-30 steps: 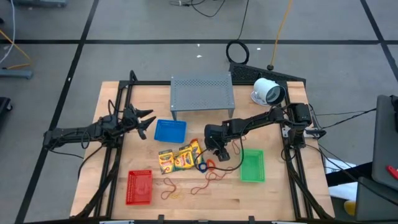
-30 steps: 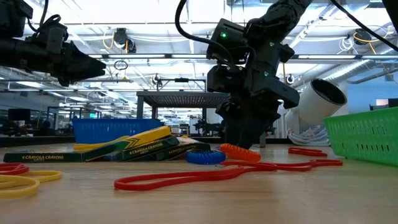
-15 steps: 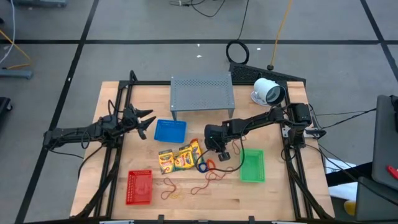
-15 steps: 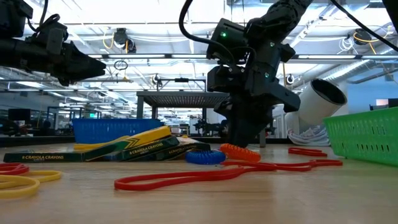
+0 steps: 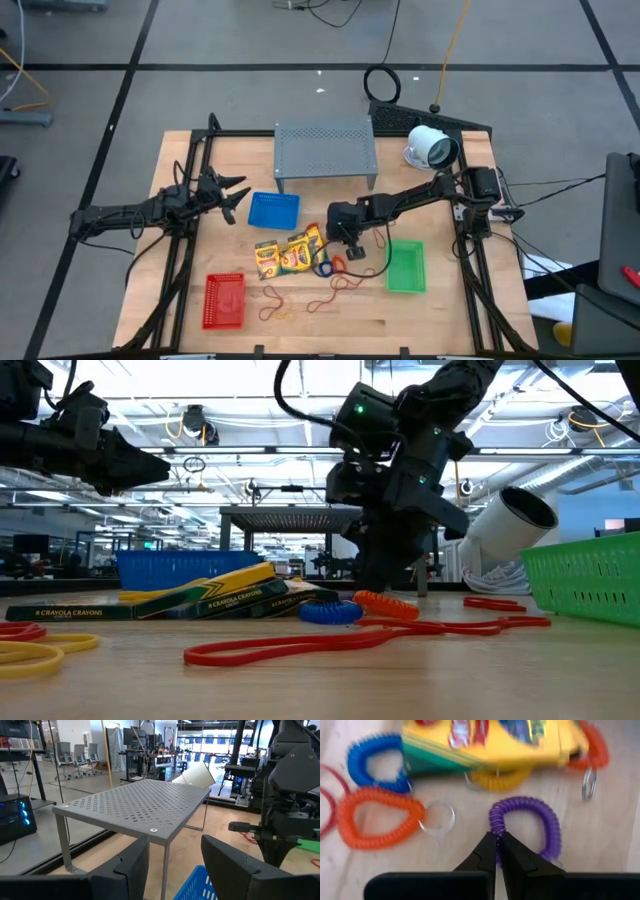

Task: Pick & Place Office Desk Supplies
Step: Put the purple spiral keychain into the red bin

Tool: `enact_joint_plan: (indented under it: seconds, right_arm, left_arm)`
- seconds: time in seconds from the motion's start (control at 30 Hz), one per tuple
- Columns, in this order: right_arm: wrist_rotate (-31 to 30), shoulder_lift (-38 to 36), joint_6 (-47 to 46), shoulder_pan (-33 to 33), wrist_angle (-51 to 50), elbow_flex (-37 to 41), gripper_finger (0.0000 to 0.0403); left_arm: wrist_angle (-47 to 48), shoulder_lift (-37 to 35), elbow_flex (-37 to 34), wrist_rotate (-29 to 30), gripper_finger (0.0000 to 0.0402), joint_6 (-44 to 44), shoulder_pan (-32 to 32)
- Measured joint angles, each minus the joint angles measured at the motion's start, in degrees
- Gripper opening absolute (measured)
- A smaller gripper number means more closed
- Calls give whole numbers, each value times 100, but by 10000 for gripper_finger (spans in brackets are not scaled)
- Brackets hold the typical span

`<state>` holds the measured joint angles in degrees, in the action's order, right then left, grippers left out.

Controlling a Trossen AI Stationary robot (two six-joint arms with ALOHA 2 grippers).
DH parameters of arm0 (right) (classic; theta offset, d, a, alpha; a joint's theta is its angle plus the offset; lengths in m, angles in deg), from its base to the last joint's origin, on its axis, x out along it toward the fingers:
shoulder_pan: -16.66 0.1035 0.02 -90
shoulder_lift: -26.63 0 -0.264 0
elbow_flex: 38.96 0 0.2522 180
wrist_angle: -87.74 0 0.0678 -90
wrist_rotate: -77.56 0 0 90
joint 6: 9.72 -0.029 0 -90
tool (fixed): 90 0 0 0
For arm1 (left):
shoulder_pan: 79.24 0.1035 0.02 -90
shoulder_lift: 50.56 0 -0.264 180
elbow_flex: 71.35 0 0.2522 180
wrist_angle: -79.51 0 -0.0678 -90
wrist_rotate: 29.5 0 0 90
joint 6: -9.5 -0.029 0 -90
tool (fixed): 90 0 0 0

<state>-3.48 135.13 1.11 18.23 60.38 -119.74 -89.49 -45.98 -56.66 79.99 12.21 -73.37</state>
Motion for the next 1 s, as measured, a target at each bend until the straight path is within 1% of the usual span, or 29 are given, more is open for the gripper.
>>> enact_joint_plan:
  seconds: [0.17,0.23,0.37,0.53,0.63,0.7,0.83,1.0]
  right_arm:
    - [-62,-218,-113,125,299,-9,1]
    - [-270,-372,-117,171,231,-1,1]
    - [-585,-851,-113,205,334,-9,0]
    - [-600,-1543,-115,189,682,-9,0]
    - [-593,-1835,-113,154,1238,-19,0]
    - [-571,-1923,-113,135,1536,-17,0]
    - [-384,-1909,-115,74,2327,-9,0]
    - [-265,-1757,-74,35,3536,-20,0]
  left_arm:
    - [-11,-2,0,-184,186,88,-2]
    - [-30,-2,-2,-272,186,92,-2]
    - [2,-2,27,-297,186,152,-2]
    - [2,-2,98,-373,187,184,-2]
    - [-28,-1,105,-592,187,256,-2]
    - [-70,0,105,-837,187,344,-2]
    - [-384,-2,107,-1390,187,362,0]
    - [-848,67,111,-1695,186,167,-1]
